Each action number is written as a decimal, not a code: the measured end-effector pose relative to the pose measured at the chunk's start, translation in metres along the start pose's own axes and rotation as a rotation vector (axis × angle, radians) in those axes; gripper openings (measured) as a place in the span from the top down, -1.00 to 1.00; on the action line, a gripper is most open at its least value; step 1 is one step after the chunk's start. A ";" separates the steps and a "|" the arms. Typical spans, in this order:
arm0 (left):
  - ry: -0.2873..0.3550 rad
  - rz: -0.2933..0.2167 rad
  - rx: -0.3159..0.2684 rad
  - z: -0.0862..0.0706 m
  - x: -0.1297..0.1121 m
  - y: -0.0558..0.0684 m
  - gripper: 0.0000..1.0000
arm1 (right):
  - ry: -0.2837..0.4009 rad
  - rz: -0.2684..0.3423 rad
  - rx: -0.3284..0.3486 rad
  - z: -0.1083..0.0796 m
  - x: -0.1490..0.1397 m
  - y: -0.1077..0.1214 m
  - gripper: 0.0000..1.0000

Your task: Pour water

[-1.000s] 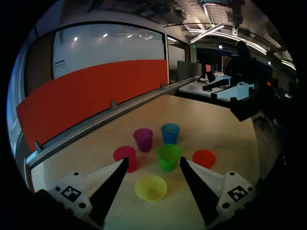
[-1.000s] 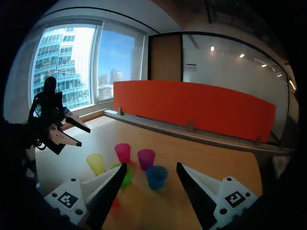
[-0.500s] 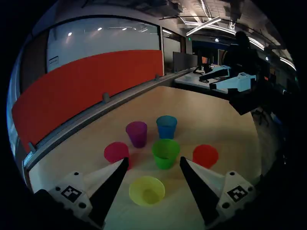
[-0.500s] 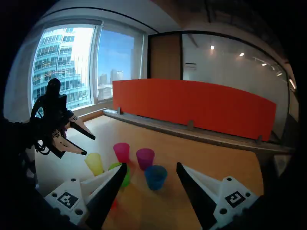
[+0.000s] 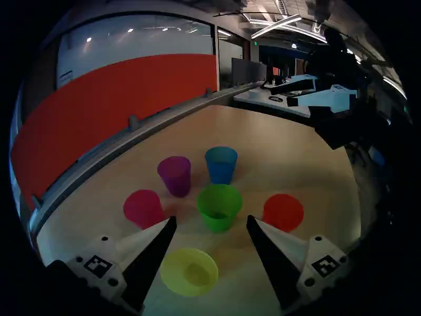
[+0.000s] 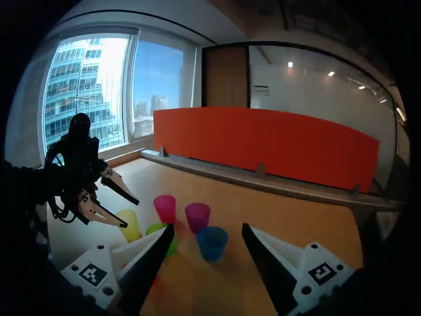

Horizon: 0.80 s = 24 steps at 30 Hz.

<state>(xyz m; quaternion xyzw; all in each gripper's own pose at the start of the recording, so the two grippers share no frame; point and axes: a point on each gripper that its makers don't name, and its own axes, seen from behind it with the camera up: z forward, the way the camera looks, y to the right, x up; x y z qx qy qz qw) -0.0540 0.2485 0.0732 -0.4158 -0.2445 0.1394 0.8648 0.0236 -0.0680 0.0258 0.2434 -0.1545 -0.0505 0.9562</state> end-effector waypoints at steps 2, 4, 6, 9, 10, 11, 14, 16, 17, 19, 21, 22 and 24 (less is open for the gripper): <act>-0.011 -0.001 -0.002 0.005 -0.002 0.000 -0.99 | 0.001 0.003 0.002 0.001 0.000 0.000 -0.99; -0.019 -0.002 -0.002 0.011 -0.004 0.000 -0.99 | 0.000 0.005 0.003 0.002 -0.001 0.001 -1.00; -0.026 -0.003 -0.003 0.016 -0.005 0.001 -0.99 | 0.000 0.006 0.003 0.003 -0.002 0.002 -0.99; -0.037 -0.006 -0.007 0.023 -0.007 0.002 -0.99 | -0.001 0.006 0.002 0.004 -0.003 0.003 -1.00; -0.041 -0.006 -0.010 0.026 -0.008 0.003 -0.99 | -0.001 0.006 0.001 0.004 -0.003 0.004 -1.00; -0.045 -0.007 -0.012 0.028 -0.009 0.004 -0.99 | -0.001 0.007 0.001 0.004 -0.003 0.004 -1.00; -0.060 -0.004 -0.017 0.034 -0.011 0.007 -0.99 | -0.002 0.010 0.000 0.005 -0.004 0.005 -0.99; -0.065 -0.002 -0.016 0.038 -0.012 0.007 -0.99 | -0.003 0.010 -0.001 0.005 -0.005 0.006 -1.00; -0.068 -0.001 -0.015 0.040 -0.012 0.007 -0.99 | -0.004 0.011 -0.001 0.006 -0.005 0.006 -1.00; -0.073 -0.005 -0.014 0.044 -0.013 0.007 -0.99 | -0.005 0.011 -0.002 0.006 -0.006 0.007 -1.00; -0.078 -0.011 -0.015 0.047 -0.013 0.007 -0.99 | -0.005 0.010 -0.003 0.007 -0.007 0.008 -1.00; -0.081 -0.015 -0.016 0.049 -0.014 0.008 -0.99 | -0.005 0.010 -0.003 0.007 -0.007 0.008 -1.00; -0.086 -0.020 -0.016 0.053 -0.014 0.008 -0.99 | -0.006 0.010 -0.004 0.007 -0.007 0.009 -1.00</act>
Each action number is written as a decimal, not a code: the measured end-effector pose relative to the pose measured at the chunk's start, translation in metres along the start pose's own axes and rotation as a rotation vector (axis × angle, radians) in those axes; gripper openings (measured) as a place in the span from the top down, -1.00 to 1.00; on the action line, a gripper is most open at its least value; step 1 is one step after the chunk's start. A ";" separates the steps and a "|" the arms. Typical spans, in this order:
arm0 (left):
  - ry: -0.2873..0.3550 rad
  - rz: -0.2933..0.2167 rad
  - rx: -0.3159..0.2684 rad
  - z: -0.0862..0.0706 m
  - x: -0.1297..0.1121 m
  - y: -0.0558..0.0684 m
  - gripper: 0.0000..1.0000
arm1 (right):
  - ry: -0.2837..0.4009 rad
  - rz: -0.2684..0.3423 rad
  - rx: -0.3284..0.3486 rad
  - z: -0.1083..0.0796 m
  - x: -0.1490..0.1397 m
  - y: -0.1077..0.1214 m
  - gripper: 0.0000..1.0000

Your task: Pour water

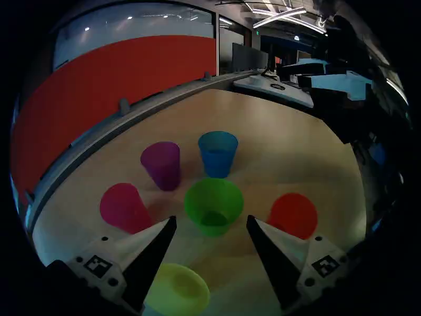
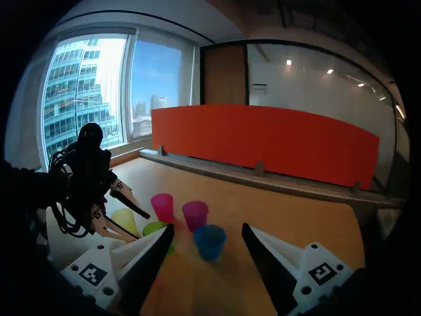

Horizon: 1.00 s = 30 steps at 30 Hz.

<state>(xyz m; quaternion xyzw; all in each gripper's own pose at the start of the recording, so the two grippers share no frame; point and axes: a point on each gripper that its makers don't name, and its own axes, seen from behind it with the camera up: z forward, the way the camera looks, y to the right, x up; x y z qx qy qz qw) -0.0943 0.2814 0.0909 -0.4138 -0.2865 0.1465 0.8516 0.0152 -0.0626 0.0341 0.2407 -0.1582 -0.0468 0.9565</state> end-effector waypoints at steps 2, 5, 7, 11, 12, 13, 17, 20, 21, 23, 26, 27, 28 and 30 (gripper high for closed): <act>-0.004 -0.002 0.003 0.003 0.000 0.000 -0.99 | 0.000 0.000 -0.001 0.000 0.000 0.001 -0.99; -0.009 0.000 0.006 0.007 0.001 0.001 -0.99 | 0.000 0.001 -0.002 0.000 -0.001 0.002 -1.00; -0.015 0.000 0.005 0.010 0.000 0.002 -0.99 | 0.000 0.002 -0.003 0.000 -0.001 0.003 -0.99; -0.022 0.000 0.007 0.016 0.001 0.002 -0.99 | 0.000 0.004 -0.005 -0.001 -0.003 0.004 -1.00; -0.023 0.000 0.007 0.017 0.001 0.002 -0.99 | 0.000 0.004 -0.006 -0.001 -0.003 0.005 -1.00; -0.024 -0.001 0.007 0.019 0.001 0.002 -0.99 | -0.001 0.004 -0.007 -0.002 -0.004 0.005 -1.00; -0.028 -0.005 0.008 0.023 0.001 0.002 -0.99 | -0.002 0.007 -0.010 -0.003 -0.005 0.007 -1.00; -0.032 -0.011 0.008 0.028 0.000 0.002 -0.99 | -0.002 0.010 -0.012 -0.003 -0.006 0.008 -1.00; -0.032 -0.012 0.009 0.029 0.000 0.002 -0.99 | -0.002 0.010 -0.013 -0.003 -0.006 0.009 -1.00; -0.031 -0.014 0.010 0.031 0.000 0.003 -0.99 | -0.001 0.012 -0.014 -0.003 -0.006 0.009 -1.00; -0.025 -0.019 0.012 0.033 0.001 0.003 -0.99 | 0.000 0.016 -0.015 -0.003 -0.006 0.010 -0.99; -0.024 -0.020 0.014 0.034 0.001 0.003 -0.99 | 0.000 0.016 -0.015 -0.003 -0.006 0.010 -1.00; -0.024 -0.021 0.017 0.035 0.001 0.002 -0.99 | 0.000 0.017 -0.016 -0.003 -0.006 0.010 -1.00; -0.024 -0.021 0.023 0.037 0.001 0.001 -0.99 | 0.000 0.018 -0.015 -0.003 -0.006 0.011 -1.00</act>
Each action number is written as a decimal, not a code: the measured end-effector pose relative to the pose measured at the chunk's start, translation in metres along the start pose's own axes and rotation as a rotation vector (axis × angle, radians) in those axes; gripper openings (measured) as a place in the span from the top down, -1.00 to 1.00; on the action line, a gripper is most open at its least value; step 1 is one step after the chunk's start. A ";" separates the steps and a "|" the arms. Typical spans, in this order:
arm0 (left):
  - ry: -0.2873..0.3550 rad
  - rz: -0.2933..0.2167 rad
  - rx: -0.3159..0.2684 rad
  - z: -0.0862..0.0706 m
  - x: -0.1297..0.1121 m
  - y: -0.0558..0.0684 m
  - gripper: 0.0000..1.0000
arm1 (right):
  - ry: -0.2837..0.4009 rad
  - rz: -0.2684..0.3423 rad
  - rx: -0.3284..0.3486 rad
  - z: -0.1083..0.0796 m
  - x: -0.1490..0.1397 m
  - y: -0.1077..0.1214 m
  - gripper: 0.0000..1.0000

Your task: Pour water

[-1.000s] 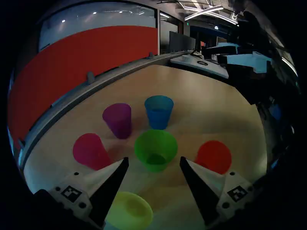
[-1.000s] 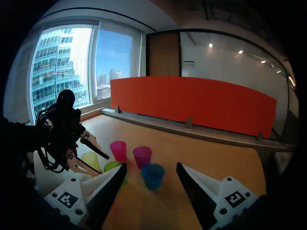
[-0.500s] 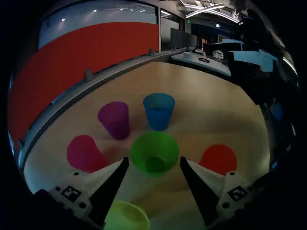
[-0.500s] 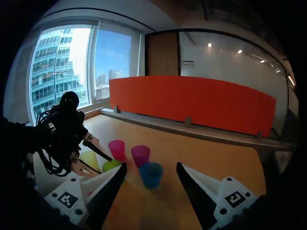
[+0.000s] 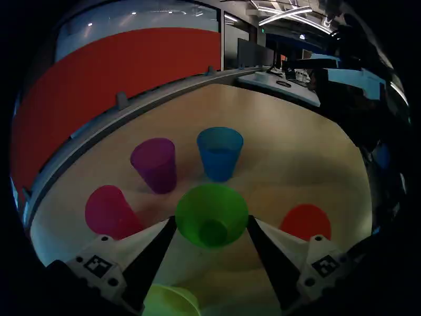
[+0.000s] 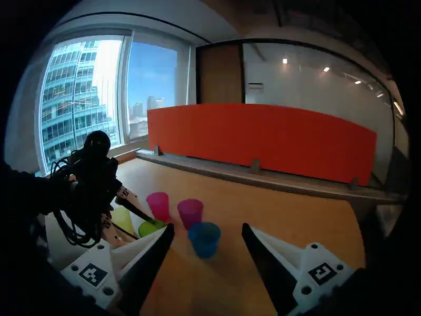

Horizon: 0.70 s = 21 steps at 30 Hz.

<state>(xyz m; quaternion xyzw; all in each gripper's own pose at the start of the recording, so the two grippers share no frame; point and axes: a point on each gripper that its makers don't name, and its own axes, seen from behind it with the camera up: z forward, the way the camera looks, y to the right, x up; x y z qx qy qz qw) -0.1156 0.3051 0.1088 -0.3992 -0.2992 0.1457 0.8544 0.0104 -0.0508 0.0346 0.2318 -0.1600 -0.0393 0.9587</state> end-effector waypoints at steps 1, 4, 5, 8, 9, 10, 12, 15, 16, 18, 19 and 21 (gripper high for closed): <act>0.000 0.002 0.004 0.001 0.000 -0.001 -0.99 | 0.000 0.000 0.000 0.000 0.000 0.000 -0.99; 0.000 0.006 0.018 0.002 0.000 -0.003 -0.99 | -0.001 -0.003 -0.001 0.000 0.000 0.001 -0.99; 0.001 0.008 0.022 0.002 0.000 -0.003 -0.99 | -0.001 -0.005 -0.002 0.000 0.000 0.001 -0.99; 0.001 0.011 0.029 0.002 0.000 -0.003 -0.93 | -0.002 -0.005 -0.004 0.000 0.000 0.001 -1.00; 0.002 0.012 0.029 0.002 0.000 -0.002 -0.89 | -0.002 -0.004 -0.003 0.000 0.000 0.001 -1.00; 0.003 0.013 0.029 0.003 0.000 -0.001 -0.81 | -0.002 -0.003 -0.002 0.000 0.000 0.001 -1.00; 0.006 0.015 0.029 0.003 0.000 0.000 -0.74 | -0.003 -0.002 -0.001 0.000 -0.001 0.001 -0.99; 0.010 0.019 0.028 0.003 -0.001 0.000 -0.73 | -0.004 -0.002 -0.002 0.000 -0.002 0.001 -1.00; 0.010 0.018 0.027 0.002 -0.001 0.000 -0.73 | -0.005 -0.003 -0.004 0.000 -0.002 0.002 -1.00; 0.010 0.015 0.025 0.002 -0.001 0.001 -0.73 | -0.005 -0.003 -0.005 -0.001 -0.002 0.002 -1.00; 0.009 0.011 0.023 0.001 -0.001 0.000 -0.73 | -0.005 -0.003 -0.006 -0.001 -0.002 0.002 -1.00; 0.012 0.009 0.021 0.000 -0.001 0.000 -0.73 | -0.005 -0.002 -0.006 -0.001 -0.002 0.002 -1.00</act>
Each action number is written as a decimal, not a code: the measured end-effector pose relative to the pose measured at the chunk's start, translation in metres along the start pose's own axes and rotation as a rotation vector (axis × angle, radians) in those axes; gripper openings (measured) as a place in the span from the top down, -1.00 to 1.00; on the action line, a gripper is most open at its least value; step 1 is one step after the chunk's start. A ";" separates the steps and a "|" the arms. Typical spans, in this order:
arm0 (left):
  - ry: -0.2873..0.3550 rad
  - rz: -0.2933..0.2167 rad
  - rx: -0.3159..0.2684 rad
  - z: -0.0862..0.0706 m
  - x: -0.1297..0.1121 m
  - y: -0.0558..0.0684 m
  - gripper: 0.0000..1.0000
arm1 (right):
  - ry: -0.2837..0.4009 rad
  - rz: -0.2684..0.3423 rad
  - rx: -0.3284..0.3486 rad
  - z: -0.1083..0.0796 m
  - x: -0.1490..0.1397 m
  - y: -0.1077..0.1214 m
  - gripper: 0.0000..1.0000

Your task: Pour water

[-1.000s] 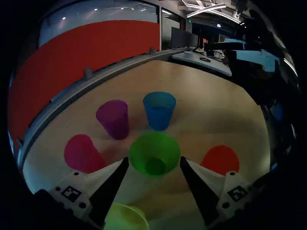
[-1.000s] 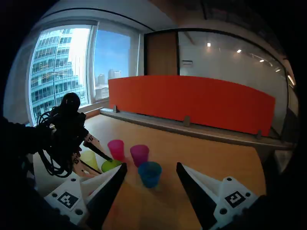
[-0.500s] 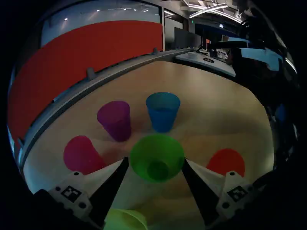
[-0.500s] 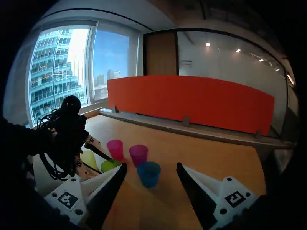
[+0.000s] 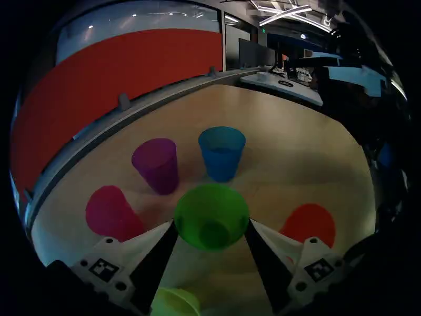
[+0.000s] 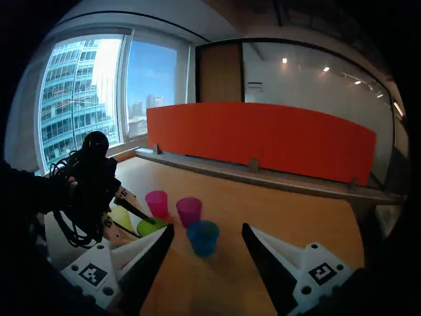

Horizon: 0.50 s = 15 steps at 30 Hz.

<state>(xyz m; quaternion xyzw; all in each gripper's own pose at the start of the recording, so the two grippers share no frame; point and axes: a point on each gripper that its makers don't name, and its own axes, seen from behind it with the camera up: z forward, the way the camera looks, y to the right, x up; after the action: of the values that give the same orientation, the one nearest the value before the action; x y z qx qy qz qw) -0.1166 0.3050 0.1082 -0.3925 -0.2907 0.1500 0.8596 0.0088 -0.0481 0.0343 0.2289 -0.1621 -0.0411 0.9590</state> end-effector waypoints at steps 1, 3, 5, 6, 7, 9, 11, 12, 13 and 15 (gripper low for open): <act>0.004 0.000 -0.001 -0.001 0.001 0.000 -0.73 | 0.000 0.001 0.000 0.000 0.000 0.000 -1.00; 0.014 0.001 -0.002 -0.003 0.003 0.000 -0.72 | 0.001 0.002 0.001 0.000 0.000 0.000 -1.00; 0.029 0.004 -0.004 -0.006 0.007 0.000 -0.72 | 0.000 0.002 0.000 0.000 0.000 0.000 -1.00; 0.034 0.003 -0.003 -0.008 0.008 0.000 -0.72 | 0.000 0.001 0.000 0.000 0.001 0.000 -1.00; 0.040 0.002 -0.002 -0.010 0.009 0.000 -0.72 | 0.000 0.000 -0.001 0.000 0.001 0.000 -1.00; 0.049 -0.002 0.000 -0.015 0.011 -0.001 -0.72 | 0.000 -0.002 -0.001 0.000 0.002 -0.001 -1.00; 0.056 -0.007 0.001 -0.019 0.013 -0.001 -0.72 | 0.000 -0.004 -0.001 -0.001 0.003 -0.002 -1.00; 0.062 -0.010 0.002 -0.022 0.014 -0.001 -0.72 | 0.000 -0.005 0.000 -0.001 0.003 -0.003 -0.99; 0.068 -0.014 0.003 -0.025 0.015 -0.001 -0.72 | 0.000 -0.005 0.001 -0.001 0.003 -0.004 -0.99; 0.080 -0.021 0.004 -0.030 0.016 -0.002 -0.72 | -0.001 -0.008 0.001 -0.001 0.003 -0.004 -0.99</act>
<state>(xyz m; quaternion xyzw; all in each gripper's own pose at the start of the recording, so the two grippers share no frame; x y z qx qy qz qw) -0.0851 0.2942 0.0998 -0.3936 -0.2599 0.1258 0.8728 0.0124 -0.0522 0.0325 0.2301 -0.1618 -0.0448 0.9586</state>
